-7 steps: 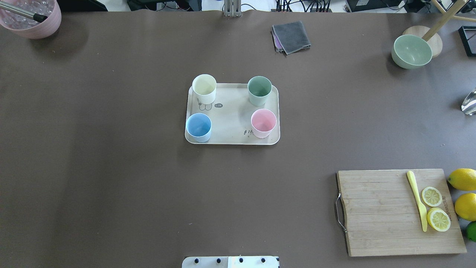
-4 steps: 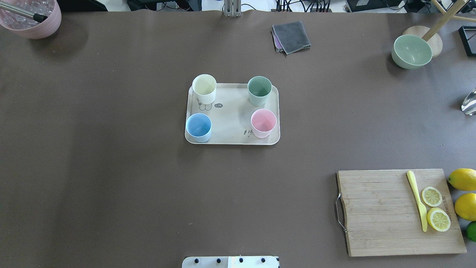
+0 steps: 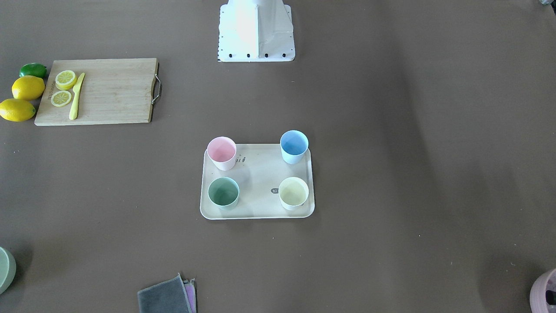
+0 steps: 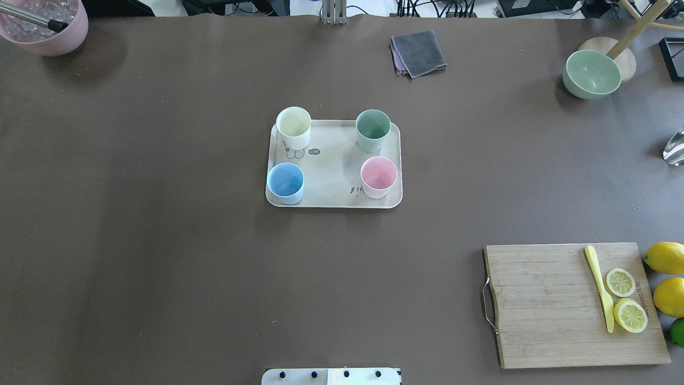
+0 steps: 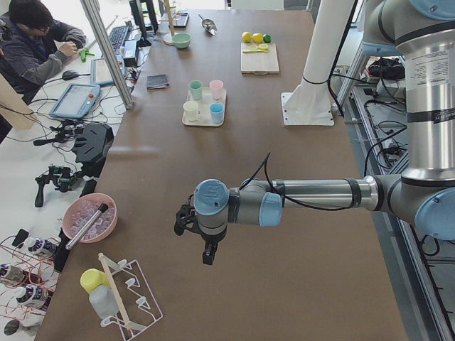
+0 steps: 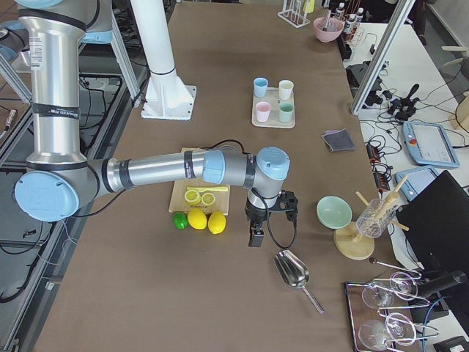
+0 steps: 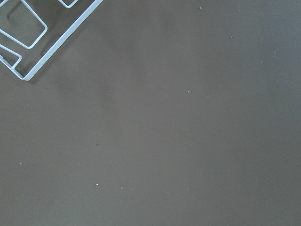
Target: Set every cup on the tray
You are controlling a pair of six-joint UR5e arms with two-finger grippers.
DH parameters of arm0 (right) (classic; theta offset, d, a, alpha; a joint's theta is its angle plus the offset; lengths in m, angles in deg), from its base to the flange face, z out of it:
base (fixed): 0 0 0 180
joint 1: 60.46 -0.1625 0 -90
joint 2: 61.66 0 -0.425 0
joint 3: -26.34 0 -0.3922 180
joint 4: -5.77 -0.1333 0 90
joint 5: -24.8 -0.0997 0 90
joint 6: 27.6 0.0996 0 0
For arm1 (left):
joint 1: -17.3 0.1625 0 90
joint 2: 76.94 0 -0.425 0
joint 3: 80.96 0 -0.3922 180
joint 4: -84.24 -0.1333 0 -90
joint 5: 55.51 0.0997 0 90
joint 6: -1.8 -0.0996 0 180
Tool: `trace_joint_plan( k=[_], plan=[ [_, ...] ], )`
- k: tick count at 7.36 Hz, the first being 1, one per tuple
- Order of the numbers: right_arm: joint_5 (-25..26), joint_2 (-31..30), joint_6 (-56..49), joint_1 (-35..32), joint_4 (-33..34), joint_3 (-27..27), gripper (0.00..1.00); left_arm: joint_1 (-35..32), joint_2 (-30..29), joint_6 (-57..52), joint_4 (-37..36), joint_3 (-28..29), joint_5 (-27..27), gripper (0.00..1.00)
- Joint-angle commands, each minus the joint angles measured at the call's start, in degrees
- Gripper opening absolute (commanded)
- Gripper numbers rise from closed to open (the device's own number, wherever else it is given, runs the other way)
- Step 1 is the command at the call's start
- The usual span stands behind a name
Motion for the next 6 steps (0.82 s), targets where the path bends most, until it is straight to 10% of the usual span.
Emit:
trace_joint_plan(
  k=[1,6],
  plan=[
    [0.0,0.0,0.0,0.1,-0.3,-0.1,1.0,0.0,-0.2,0.0,0.0,0.0,0.3,0.98],
    [-1.4,-0.3,0.0,0.1,-0.6,-0.1,1.0,0.0,-0.4,0.1,0.0,0.0,0.4,0.98]
  ],
)
